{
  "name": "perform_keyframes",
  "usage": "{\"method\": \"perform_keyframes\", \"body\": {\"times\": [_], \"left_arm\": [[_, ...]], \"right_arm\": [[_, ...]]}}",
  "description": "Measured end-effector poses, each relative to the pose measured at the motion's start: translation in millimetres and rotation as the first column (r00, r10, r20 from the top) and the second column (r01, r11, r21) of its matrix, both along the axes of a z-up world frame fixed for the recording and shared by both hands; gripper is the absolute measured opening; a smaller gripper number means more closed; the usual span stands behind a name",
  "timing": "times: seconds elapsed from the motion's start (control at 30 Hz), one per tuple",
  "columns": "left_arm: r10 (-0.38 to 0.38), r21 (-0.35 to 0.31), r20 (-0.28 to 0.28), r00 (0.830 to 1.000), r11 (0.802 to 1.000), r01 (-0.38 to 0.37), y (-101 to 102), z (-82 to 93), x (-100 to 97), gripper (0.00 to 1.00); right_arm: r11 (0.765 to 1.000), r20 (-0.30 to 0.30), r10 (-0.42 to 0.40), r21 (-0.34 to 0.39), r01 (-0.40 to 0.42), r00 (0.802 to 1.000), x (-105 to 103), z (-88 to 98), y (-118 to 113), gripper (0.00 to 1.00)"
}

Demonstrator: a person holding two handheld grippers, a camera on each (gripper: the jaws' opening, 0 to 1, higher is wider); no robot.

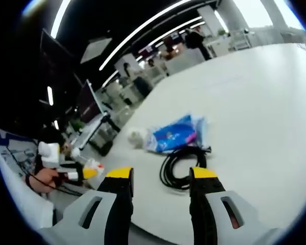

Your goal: Arrange the tabletop items into an orderly group along one side of the table until the central work area is clear of visible clutter.

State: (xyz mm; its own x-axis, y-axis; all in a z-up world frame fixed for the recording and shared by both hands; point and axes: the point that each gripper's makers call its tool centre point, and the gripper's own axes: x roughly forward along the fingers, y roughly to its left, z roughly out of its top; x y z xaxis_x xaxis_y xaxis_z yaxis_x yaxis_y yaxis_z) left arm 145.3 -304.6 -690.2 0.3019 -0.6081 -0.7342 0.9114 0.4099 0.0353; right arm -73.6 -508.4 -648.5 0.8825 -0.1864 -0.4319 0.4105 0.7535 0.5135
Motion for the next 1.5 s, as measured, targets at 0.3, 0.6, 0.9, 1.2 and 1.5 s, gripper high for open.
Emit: {"method": "perform_keyframes", "body": {"times": [0.3, 0.6, 0.9, 1.2, 1.5], "left_arm": [[-0.011, -0.018, 0.009, 1.0, 1.0, 0.012, 3, -0.3, -12.5, 0.38], [-0.009, -0.024, 0.006, 1.0, 1.0, 0.009, 0, -0.2, -11.2, 0.38], [0.005, -0.04, 0.007, 1.0, 0.999, -0.005, -10, 0.8, -4.1, 0.38], [-0.005, -0.054, -0.005, 1.0, 0.999, 0.005, -22, 0.8, 8.1, 0.38], [-0.007, -0.054, -0.02, 1.0, 0.999, 0.006, -30, 0.4, 18.0, 0.38]], "right_arm": [[0.999, 0.007, 0.045, -0.03, -0.044, 0.999, 14, 10.2, 3, 0.42], [0.999, -0.016, 0.038, 0.0, -0.038, 0.999, 5, -1.3, 13, 0.42], [0.997, -0.039, 0.074, -0.012, -0.075, 0.996, 15, 6.2, 12, 0.42], [0.993, -0.038, 0.114, -0.039, -0.115, 0.993, 39, 25.8, 5, 0.42], [0.99, -0.036, 0.129, -0.054, -0.131, 0.991, 50, 33.1, 6, 0.41]]}}
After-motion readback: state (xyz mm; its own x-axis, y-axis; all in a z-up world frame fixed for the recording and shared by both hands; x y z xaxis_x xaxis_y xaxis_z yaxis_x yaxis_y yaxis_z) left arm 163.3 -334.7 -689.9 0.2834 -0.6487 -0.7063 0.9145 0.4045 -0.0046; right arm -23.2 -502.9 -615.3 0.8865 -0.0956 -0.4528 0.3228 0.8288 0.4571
